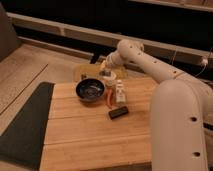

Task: Place the white sponge in the ceramic cup

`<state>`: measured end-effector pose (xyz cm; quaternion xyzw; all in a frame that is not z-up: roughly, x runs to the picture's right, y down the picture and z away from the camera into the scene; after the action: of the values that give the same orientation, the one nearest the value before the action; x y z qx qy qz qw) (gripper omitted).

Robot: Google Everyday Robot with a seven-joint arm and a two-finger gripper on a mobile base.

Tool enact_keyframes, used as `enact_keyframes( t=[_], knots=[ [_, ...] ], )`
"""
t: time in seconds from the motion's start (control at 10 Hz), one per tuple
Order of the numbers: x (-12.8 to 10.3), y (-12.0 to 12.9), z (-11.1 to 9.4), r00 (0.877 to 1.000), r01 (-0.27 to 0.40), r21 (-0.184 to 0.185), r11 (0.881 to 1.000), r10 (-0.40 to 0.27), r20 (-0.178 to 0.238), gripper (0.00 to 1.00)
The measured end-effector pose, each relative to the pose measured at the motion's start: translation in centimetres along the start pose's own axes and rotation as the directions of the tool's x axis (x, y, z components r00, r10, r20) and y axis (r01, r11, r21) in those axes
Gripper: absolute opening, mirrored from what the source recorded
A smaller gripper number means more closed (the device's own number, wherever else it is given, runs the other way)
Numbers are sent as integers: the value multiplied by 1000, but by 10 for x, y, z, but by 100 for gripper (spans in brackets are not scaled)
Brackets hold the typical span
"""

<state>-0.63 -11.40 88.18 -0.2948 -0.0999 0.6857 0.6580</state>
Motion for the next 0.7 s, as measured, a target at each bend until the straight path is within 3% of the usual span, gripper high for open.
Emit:
enact_keyframes(
  t=[0.3,0.7],
  knots=[
    [9,-4,7,999,27,-29,999,-28,-33,31],
    [9,-13,7,998,28,-25,999,-29,-50,68]
  ],
)
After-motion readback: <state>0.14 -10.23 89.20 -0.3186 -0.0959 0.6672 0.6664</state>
